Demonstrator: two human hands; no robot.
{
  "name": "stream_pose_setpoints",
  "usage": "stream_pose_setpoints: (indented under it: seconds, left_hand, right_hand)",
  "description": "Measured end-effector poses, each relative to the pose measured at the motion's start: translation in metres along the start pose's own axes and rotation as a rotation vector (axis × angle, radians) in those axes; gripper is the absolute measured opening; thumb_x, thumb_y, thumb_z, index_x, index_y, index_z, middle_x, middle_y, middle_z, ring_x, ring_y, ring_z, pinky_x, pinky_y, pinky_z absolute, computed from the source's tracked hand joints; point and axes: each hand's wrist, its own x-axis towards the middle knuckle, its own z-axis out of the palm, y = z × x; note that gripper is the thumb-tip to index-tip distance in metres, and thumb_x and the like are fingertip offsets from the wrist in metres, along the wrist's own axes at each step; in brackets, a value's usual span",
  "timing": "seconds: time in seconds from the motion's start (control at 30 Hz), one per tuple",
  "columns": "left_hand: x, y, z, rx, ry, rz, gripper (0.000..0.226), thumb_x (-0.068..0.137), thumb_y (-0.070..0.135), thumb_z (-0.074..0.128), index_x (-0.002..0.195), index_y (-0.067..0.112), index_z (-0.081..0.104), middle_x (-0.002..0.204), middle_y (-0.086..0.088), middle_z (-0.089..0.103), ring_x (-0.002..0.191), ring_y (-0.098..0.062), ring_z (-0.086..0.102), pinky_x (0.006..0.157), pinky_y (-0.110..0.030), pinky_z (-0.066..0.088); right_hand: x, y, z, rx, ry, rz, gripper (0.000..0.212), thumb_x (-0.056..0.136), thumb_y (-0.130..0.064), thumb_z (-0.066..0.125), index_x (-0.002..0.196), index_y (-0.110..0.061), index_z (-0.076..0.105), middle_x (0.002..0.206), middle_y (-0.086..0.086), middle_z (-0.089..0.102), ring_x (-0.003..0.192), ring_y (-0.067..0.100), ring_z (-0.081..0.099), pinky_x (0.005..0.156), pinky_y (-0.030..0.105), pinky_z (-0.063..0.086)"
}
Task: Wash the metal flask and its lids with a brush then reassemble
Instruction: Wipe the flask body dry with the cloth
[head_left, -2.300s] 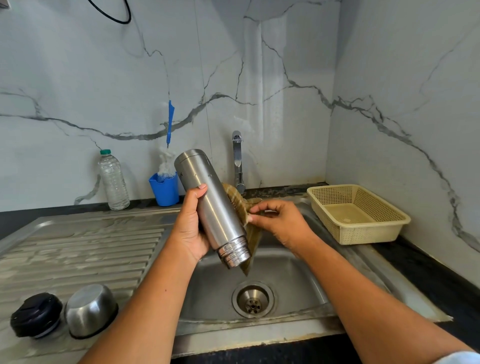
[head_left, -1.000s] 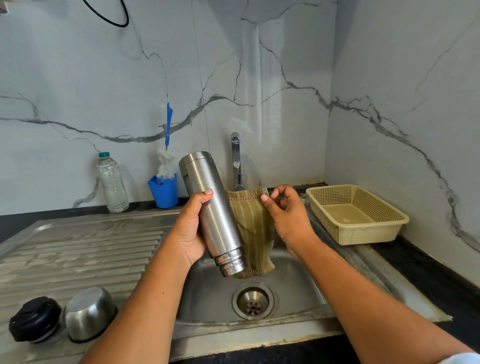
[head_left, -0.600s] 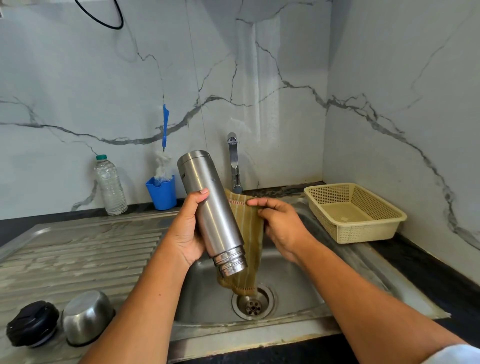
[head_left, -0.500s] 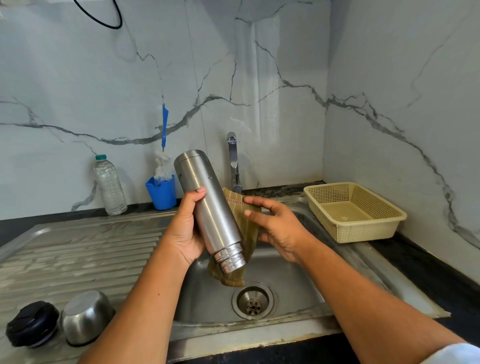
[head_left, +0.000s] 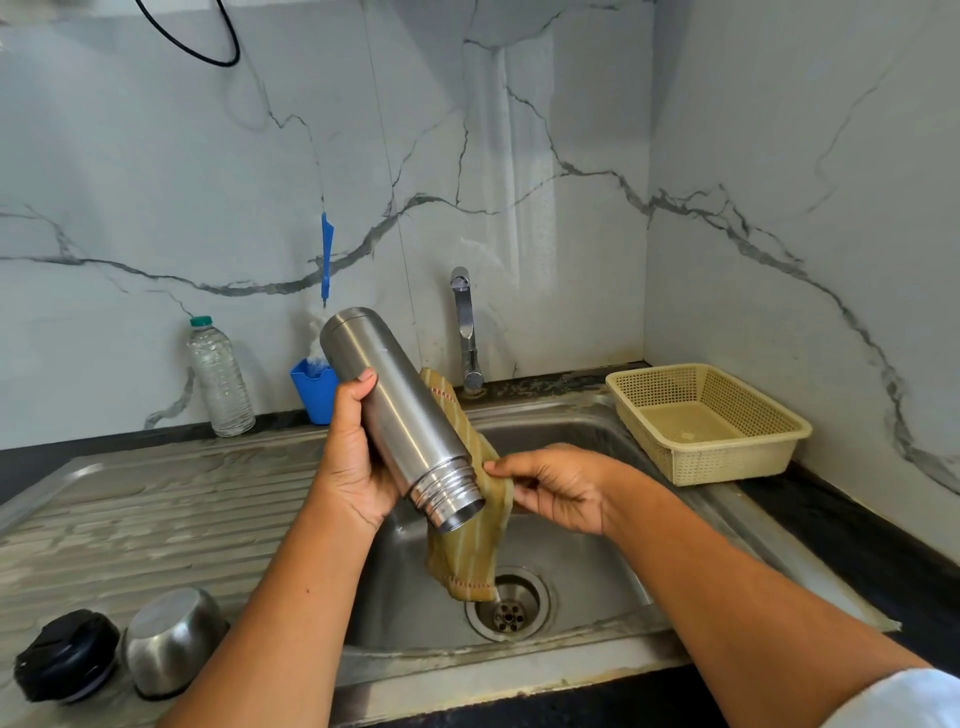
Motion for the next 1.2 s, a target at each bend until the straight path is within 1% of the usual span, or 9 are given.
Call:
stream_pose_setpoints:
  seconds: [0.17, 0.27, 0.33, 0.47, 0.6, 0.77, 0.93, 1.1, 1.2]
  left_hand:
    - [0.001, 0.002, -0.002, -0.035, 0.038, 0.009, 0.041, 0.092, 0.044, 0.059, 0.117, 0.011, 0.061, 0.085, -0.009, 0.074, 0.074, -0.023, 0.074, 0.065, -0.037, 0.063]
    - [0.004, 0.003, -0.006, -0.071, 0.081, 0.021, 0.059, 0.086, 0.045, 0.067, 0.133, 0.011, 0.057, 0.095, -0.011, 0.072, 0.086, -0.026, 0.073, 0.074, -0.042, 0.063]
    - [0.007, 0.003, -0.009, -0.084, 0.111, 0.018, 0.066, 0.087, 0.045, 0.069, 0.140, 0.010, 0.054, 0.099, -0.012, 0.072, 0.090, -0.028, 0.072, 0.080, -0.044, 0.062]
    - [0.009, -0.001, -0.013, -0.074, 0.130, -0.029, 0.057, 0.088, 0.045, 0.069, 0.131, 0.010, 0.058, 0.090, -0.011, 0.073, 0.080, -0.027, 0.074, 0.071, -0.042, 0.063]
    - [0.005, -0.003, -0.013, -0.034, 0.125, -0.115, 0.054, 0.090, 0.045, 0.067, 0.126, 0.007, 0.057, 0.081, -0.013, 0.072, 0.070, -0.028, 0.074, 0.061, -0.042, 0.062]
    - [0.004, -0.005, -0.015, 0.073, 0.097, -0.182, 0.060, 0.083, 0.044, 0.072, 0.129, 0.007, 0.058, 0.087, -0.015, 0.074, 0.074, -0.028, 0.073, 0.065, -0.040, 0.063]
    - [0.003, -0.008, -0.015, 0.169, 0.067, -0.248, 0.067, 0.076, 0.043, 0.076, 0.130, 0.008, 0.060, 0.094, -0.014, 0.074, 0.079, -0.027, 0.073, 0.067, -0.040, 0.062]
    - [0.004, -0.009, -0.012, 0.185, 0.063, -0.250, 0.069, 0.072, 0.041, 0.078, 0.131, 0.010, 0.061, 0.092, -0.013, 0.074, 0.078, -0.027, 0.073, 0.066, -0.041, 0.061]
    - [0.005, -0.010, -0.009, 0.151, 0.093, -0.211, 0.062, 0.072, 0.038, 0.077, 0.126, 0.012, 0.061, 0.087, -0.011, 0.074, 0.078, -0.026, 0.073, 0.065, -0.041, 0.061]
  right_hand:
    - [-0.002, 0.001, 0.008, -0.050, -0.008, -0.068, 0.025, 0.095, -0.002, 0.063, 0.118, 0.005, 0.064, 0.105, 0.018, 0.073, 0.094, 0.024, 0.072, 0.092, 0.034, 0.060]
    - [-0.005, -0.001, 0.011, -0.066, -0.019, -0.136, 0.033, 0.101, -0.019, 0.058, 0.128, -0.001, 0.063, 0.119, 0.020, 0.071, 0.113, 0.032, 0.067, 0.107, 0.048, 0.050]
    - [-0.005, -0.004, 0.012, -0.032, -0.029, -0.172, 0.038, 0.104, -0.024, 0.055, 0.134, 0.000, 0.060, 0.127, 0.023, 0.068, 0.121, 0.035, 0.064, 0.108, 0.051, 0.049]
    - [-0.003, -0.006, 0.013, 0.057, -0.037, -0.234, 0.044, 0.106, -0.024, 0.050, 0.140, 0.004, 0.054, 0.134, 0.029, 0.061, 0.115, 0.036, 0.064, 0.103, 0.050, 0.053]
    - [-0.004, -0.014, 0.008, 0.125, -0.062, -0.306, 0.050, 0.102, -0.021, 0.056, 0.143, 0.007, 0.049, 0.117, 0.021, 0.067, 0.108, 0.032, 0.065, 0.110, 0.051, 0.047]
    - [-0.003, -0.020, -0.001, 0.162, 0.006, -0.379, 0.046, 0.098, 0.002, 0.057, 0.142, 0.002, 0.048, 0.129, 0.025, 0.065, 0.120, 0.037, 0.065, 0.102, 0.049, 0.054]
    - [-0.001, -0.019, 0.000, 0.072, 0.055, -0.384, 0.031, 0.099, 0.004, 0.055, 0.130, -0.004, 0.056, 0.110, 0.018, 0.073, 0.105, 0.031, 0.070, 0.095, 0.046, 0.058]
    - [-0.001, -0.020, -0.001, 0.053, 0.074, -0.367, 0.024, 0.100, 0.000, 0.056, 0.124, -0.005, 0.058, 0.110, 0.017, 0.074, 0.107, 0.031, 0.071, 0.095, 0.046, 0.057]
    - [-0.001, -0.021, -0.001, -0.062, 0.173, -0.343, 0.024, 0.098, -0.003, 0.062, 0.122, -0.002, 0.058, 0.111, 0.018, 0.074, 0.107, 0.030, 0.072, 0.097, 0.048, 0.057]
